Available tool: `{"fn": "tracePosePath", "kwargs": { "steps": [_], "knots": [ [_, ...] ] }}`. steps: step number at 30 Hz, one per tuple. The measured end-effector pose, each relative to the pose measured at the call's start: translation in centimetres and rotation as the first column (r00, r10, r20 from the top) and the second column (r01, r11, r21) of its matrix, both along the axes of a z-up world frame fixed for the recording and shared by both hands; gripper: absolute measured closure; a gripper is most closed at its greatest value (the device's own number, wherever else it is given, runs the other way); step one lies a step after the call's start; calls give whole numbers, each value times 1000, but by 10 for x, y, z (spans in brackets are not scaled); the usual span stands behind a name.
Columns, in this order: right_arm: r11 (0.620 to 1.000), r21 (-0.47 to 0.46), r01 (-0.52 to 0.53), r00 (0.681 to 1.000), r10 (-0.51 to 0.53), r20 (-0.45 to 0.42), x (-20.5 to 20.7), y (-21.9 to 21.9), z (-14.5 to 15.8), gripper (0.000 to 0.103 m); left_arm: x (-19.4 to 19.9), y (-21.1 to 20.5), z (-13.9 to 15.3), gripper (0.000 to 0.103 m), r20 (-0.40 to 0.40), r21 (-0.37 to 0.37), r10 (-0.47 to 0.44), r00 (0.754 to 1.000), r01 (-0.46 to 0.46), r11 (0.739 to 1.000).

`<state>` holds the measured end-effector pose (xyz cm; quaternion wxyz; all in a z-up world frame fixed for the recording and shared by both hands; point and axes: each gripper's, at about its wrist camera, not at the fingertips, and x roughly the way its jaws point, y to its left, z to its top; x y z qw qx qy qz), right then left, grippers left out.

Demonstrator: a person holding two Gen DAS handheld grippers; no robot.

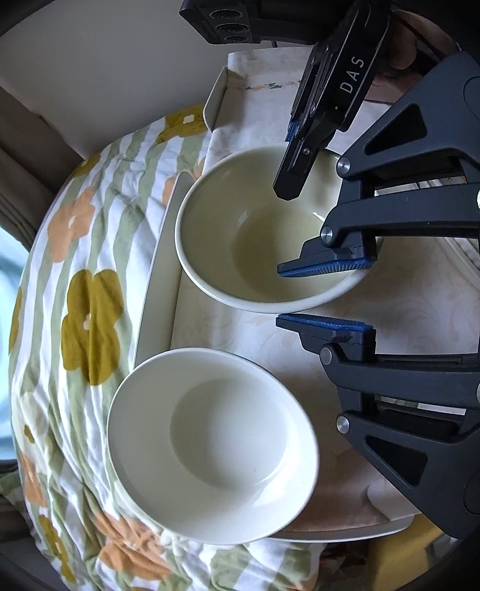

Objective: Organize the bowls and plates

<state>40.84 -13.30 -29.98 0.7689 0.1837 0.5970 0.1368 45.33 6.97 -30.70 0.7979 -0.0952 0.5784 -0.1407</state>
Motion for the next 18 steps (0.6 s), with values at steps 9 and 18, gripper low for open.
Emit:
{"fn": "tracePosePath", "kwargs": {
  "steps": [9, 18],
  "knots": [
    [1000, 1, -2, 1000, 2, 28, -3, 1, 8, 86, -8, -4, 14, 85, 33, 28, -4, 999, 3, 1000],
    [999, 30, -17, 992, 13, 125, -32, -17, 55, 86, -43, -18, 66, 85, 123, 31, 17, 992, -20, 999]
  ]
}}
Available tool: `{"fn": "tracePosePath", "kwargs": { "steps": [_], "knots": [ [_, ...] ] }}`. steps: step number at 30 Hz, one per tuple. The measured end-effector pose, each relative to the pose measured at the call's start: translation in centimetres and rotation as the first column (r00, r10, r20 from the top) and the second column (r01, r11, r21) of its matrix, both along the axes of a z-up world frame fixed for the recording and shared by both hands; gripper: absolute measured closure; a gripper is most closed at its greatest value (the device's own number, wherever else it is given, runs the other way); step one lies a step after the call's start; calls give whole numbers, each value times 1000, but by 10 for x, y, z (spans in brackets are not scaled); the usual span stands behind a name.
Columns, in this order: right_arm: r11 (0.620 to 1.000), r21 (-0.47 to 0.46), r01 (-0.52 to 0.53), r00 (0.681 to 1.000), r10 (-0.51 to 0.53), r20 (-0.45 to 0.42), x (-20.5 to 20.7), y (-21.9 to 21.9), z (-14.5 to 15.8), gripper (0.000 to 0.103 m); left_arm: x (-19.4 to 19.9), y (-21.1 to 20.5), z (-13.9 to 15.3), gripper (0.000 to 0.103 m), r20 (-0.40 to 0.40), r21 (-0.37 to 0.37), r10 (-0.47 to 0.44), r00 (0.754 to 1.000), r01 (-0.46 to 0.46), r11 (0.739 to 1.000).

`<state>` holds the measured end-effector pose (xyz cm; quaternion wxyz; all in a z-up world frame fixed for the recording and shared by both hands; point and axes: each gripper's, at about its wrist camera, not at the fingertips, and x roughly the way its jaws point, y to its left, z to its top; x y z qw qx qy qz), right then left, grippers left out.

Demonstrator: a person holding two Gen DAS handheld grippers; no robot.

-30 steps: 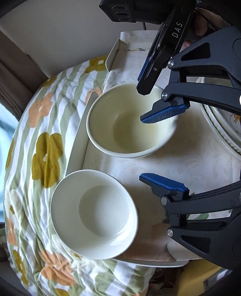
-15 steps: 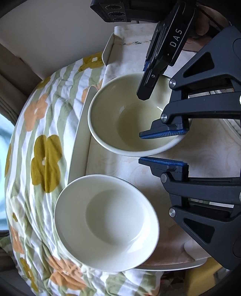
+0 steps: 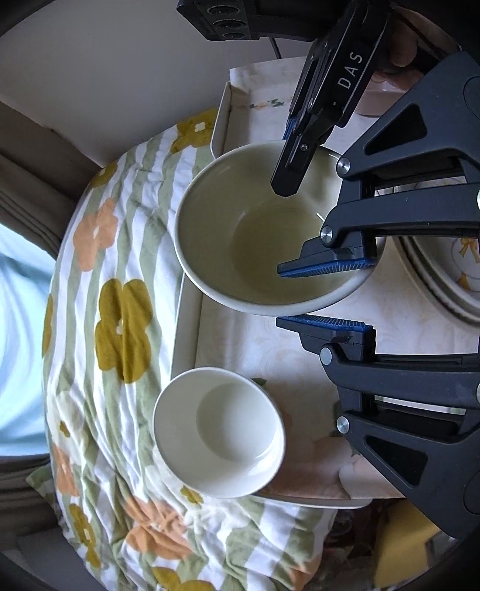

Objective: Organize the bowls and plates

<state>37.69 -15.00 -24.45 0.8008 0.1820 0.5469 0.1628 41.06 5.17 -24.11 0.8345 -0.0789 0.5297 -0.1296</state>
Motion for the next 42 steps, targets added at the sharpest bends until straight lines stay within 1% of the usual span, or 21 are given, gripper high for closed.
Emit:
{"fn": "tracePosePath", "kwargs": {
  "steps": [5, 9, 13, 17, 22, 27, 31, 35, 40, 42],
  "knots": [
    [1000, 23, -13, 997, 12, 79, -32, -27, 38, 86, -37, -24, 38, 85, 53, 4, 21, 998, -22, 1000],
    [999, 25, -23, 993, 20, 116, -63, -59, 60, 86, -75, -59, 64, 85, 94, 20, 20, 995, -22, 1000],
    [1000, 21, -11, 991, 8, 135, -96, -100, 72, 86, -112, -102, 79, 85, 118, 4, 7, 993, -7, 1000],
    [1000, 1, 11, 989, -11, 147, -128, -145, 79, 86, -146, -151, 84, 85, 140, 3, -19, 990, 19, 1000],
    [996, -14, 85, 988, -82, 128, -161, -199, 79, 86, -172, -205, 80, 85, 110, -10, -104, 989, 105, 994],
    [985, -28, 170, 982, -167, 92, -185, -237, 68, 86, -179, -249, 67, 85, 63, 10, -207, 976, 207, 978],
    [970, -29, 243, 969, -241, 47, -198, -256, 51, 86, -179, -275, 49, 85, 14, 38, -298, 955, 297, 954],
    [954, -40, 297, 955, -297, -15, -204, -265, 29, 86, -178, -293, 27, 85, -40, 63, -366, 930, 368, 928],
    [938, -48, 344, 934, -347, -82, -208, -271, 2, 86, -175, -307, 1, 85, -99, 106, -424, 900, 433, 895],
    [935, -59, 350, 931, -354, -92, -209, -269, -4, 86, -174, -311, -6, 85, -112, 127, -440, 891, 452, 883]
  ]
}}
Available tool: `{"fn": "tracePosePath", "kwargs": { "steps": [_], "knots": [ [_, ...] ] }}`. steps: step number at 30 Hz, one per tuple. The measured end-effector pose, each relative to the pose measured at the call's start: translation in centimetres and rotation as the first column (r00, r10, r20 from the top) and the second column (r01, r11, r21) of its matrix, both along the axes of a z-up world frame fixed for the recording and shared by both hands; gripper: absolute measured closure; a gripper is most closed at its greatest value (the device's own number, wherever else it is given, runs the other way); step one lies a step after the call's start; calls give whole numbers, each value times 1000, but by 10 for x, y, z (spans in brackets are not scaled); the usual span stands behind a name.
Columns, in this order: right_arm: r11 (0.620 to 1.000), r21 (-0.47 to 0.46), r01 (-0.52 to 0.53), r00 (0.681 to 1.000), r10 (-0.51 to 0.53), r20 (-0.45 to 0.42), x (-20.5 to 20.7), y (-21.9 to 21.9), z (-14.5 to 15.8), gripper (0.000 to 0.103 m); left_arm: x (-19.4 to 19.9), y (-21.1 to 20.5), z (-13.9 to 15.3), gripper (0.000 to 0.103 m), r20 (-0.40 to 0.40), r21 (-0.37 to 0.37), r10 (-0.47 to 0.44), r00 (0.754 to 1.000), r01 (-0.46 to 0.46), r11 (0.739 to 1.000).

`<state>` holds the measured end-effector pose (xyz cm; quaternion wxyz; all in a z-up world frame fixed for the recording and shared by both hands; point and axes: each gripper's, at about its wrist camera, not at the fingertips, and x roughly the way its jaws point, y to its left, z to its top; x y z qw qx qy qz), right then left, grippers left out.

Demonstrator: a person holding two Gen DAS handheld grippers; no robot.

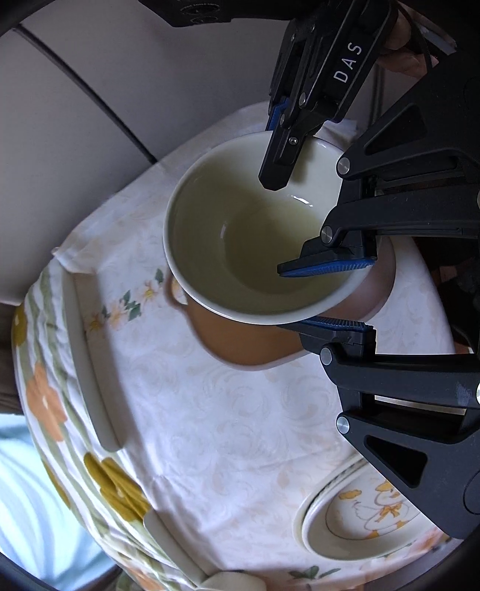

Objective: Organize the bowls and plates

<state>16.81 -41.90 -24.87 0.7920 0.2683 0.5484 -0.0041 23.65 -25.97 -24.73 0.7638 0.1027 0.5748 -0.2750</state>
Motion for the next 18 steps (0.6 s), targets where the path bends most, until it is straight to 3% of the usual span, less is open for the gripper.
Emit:
{"fn": "tracePosePath", "kwargs": {
  "steps": [18],
  "knots": [
    [998, -29, 48, 997, -50, -60, 1, 0, -21, 86, 7, -17, -21, 85, 17, 107, -100, 995, 98, 989]
  ]
}}
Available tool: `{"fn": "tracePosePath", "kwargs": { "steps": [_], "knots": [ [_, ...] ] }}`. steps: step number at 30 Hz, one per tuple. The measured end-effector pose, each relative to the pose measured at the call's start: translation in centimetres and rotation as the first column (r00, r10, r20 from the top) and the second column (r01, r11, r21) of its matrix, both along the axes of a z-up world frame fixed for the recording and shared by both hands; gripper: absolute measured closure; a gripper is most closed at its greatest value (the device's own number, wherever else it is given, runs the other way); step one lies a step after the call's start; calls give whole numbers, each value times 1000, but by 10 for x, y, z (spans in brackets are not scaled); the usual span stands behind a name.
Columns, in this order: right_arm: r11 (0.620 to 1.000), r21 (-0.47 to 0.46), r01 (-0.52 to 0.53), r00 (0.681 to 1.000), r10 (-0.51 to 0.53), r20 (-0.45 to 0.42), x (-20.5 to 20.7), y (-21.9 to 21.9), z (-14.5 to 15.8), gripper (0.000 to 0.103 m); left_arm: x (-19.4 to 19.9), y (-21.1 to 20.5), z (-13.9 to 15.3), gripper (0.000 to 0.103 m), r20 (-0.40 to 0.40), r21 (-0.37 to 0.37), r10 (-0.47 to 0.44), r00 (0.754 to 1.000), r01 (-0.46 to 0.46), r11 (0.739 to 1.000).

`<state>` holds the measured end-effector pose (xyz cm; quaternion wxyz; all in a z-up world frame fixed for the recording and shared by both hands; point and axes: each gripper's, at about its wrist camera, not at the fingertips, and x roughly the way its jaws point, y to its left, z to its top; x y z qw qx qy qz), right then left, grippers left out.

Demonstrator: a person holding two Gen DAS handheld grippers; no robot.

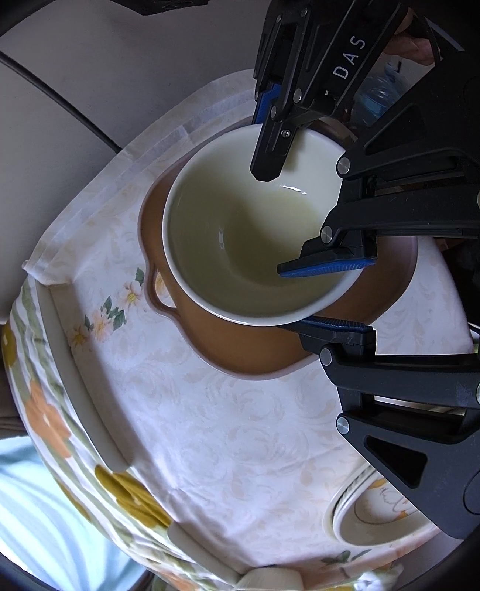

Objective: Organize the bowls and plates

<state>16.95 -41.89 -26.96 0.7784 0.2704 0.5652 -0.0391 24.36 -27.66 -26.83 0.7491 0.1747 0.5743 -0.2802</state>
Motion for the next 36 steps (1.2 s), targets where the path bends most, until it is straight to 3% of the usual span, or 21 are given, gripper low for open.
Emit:
{"fn": "tracePosePath", "kwargs": {
  "steps": [15, 27, 32, 36],
  "knots": [
    [999, -34, -12, 1000, 11, -27, 0, 4, 0, 86, -3, -1, 1, 85, 22, 7, -2, 1000, 2, 1000],
    [998, -69, 10, 1000, -9, 6, -13, -2, 31, 86, -12, 6, 26, 85, 69, -30, 19, 997, -17, 999],
    [998, -68, 7, 998, -2, 68, -19, -5, 52, 86, -14, 18, 46, 85, 95, -54, 70, 993, -65, 996],
    [997, -70, -28, 993, 36, 109, -16, -3, 65, 86, -12, 42, 61, 85, 69, -128, 160, 985, -150, 980]
  ]
}}
